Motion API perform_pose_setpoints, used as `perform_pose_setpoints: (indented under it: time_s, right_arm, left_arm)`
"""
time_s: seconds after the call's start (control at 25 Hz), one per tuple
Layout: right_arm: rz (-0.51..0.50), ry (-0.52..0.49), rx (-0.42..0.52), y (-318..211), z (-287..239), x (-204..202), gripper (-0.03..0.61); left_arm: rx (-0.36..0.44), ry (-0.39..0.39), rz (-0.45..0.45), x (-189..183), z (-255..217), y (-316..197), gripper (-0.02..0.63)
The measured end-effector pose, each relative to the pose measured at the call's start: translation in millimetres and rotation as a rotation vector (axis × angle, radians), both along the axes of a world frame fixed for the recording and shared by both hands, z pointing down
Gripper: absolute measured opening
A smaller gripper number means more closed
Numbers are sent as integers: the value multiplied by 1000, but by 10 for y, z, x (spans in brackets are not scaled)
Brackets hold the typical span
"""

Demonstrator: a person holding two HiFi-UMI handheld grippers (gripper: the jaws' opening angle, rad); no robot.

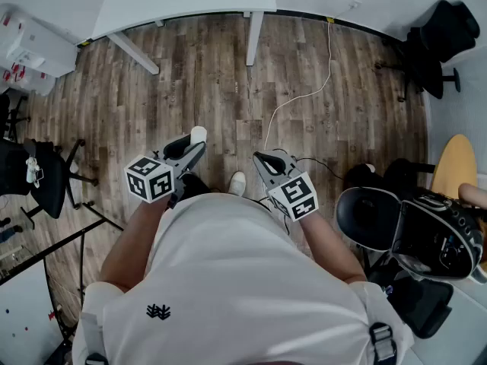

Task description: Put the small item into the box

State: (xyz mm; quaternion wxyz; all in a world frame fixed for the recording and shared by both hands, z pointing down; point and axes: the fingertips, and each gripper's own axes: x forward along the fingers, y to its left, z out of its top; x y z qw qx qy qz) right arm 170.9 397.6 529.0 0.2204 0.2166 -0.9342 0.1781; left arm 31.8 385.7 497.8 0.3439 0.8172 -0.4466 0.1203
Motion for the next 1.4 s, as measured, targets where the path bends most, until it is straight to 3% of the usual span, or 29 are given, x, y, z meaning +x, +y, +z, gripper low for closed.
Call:
perform_pose_setpoints:
  time_s: [0.36,0.72,0.96,1.24,1.4]
  right_arm:
    - [49,-14,-18,-365,67,45,6]
    - [140,33,-8,-1045,23,31,11]
    - [160,66,-10,-1712,-125,-388,54]
    - [161,61,4,-2460,-228,-1086,8]
    - [134,72,1,-2746,-264,-1341,6]
  left_arm:
    - [-3,-5,58,148,21,-408,163]
    - [16,76,128,92,132,-1291,163]
    - [27,102,185,-217,42,-1998,163]
    - [38,85,203,-836,34,-2592,163]
    - [28,96,162,-1098,53,-2875,163]
